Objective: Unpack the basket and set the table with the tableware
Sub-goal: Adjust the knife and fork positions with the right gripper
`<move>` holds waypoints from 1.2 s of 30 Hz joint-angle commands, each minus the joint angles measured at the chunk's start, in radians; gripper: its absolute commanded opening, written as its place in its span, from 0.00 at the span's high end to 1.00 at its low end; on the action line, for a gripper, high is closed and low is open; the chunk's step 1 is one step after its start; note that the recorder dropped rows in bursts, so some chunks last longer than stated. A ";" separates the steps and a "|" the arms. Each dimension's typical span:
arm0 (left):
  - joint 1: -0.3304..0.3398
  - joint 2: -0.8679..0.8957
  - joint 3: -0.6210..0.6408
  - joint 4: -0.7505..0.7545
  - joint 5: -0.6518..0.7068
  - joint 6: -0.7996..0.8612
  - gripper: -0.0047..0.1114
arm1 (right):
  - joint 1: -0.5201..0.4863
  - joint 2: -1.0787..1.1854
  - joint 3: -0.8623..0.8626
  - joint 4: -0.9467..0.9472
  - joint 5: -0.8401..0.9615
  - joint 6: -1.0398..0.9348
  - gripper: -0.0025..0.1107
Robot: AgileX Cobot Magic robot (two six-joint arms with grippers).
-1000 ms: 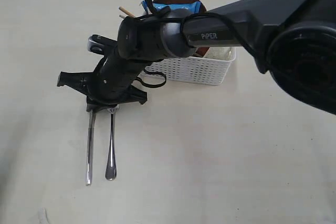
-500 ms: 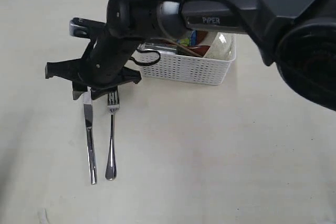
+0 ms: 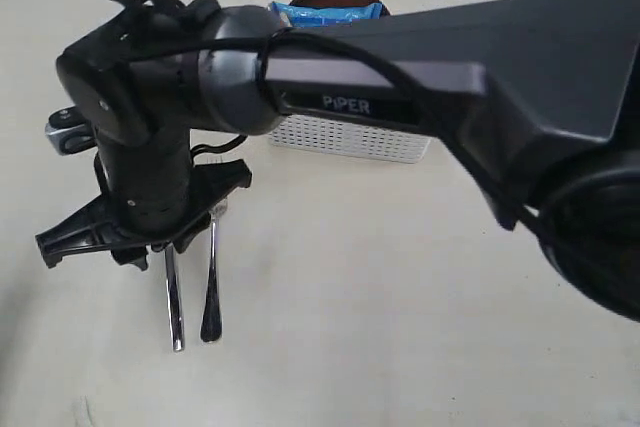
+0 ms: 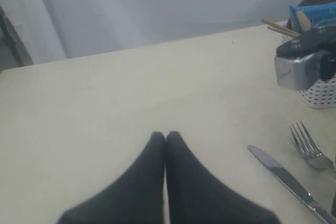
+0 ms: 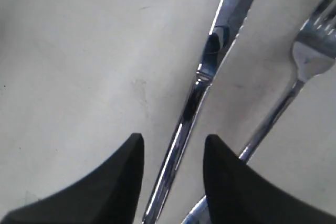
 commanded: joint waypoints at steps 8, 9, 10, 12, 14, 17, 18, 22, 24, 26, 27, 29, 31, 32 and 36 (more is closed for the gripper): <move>-0.002 -0.006 0.003 0.002 0.002 -0.006 0.96 | -0.003 0.070 0.001 -0.030 -0.015 0.059 0.66; -0.002 -0.006 0.003 0.002 0.002 -0.006 0.96 | -0.003 0.072 0.001 -0.030 -0.022 0.059 0.66; -0.002 -0.006 0.003 0.002 0.002 -0.006 0.96 | -0.003 0.077 0.001 -0.030 -0.030 0.059 0.66; -0.002 -0.006 0.003 0.002 0.002 -0.006 0.96 | -0.003 0.083 0.001 -0.030 -0.038 0.061 0.66; -0.002 -0.006 0.003 0.002 0.002 -0.006 0.96 | -0.003 0.091 0.001 -0.030 -0.041 0.061 0.66; -0.002 -0.006 0.003 0.002 0.002 -0.006 0.96 | -0.003 0.093 0.001 -0.033 -0.046 0.061 0.66; -0.002 -0.006 0.003 0.002 0.002 -0.006 0.96 | -0.003 0.093 0.001 -0.034 -0.048 0.061 0.66; -0.002 -0.006 0.003 0.002 0.002 -0.006 0.96 | -0.003 0.093 0.001 -0.034 -0.051 0.064 0.68; -0.002 -0.006 0.003 0.002 0.002 -0.006 0.96 | -0.003 0.093 0.001 -0.034 -0.051 0.074 0.73; -0.002 -0.006 0.003 0.002 0.002 -0.006 0.96 | -0.003 0.094 0.001 -0.034 -0.051 0.077 0.80; -0.002 -0.006 0.003 0.002 0.002 -0.006 0.96 | -0.003 0.094 0.001 -0.034 -0.051 0.077 0.85; -0.002 -0.006 0.003 0.002 0.002 -0.006 0.96 | -0.003 0.094 0.001 -0.037 -0.049 0.085 0.94; -0.002 -0.006 0.003 0.002 0.002 -0.006 0.96 | -0.003 0.094 0.001 -0.038 -0.049 0.112 0.98; -0.002 -0.006 0.003 0.002 0.002 -0.006 0.96 | -0.003 0.094 0.001 -0.038 -0.049 0.125 0.98; -0.002 -0.006 0.003 0.002 0.002 -0.006 0.96 | -0.003 0.094 0.001 -0.038 -0.049 0.205 0.98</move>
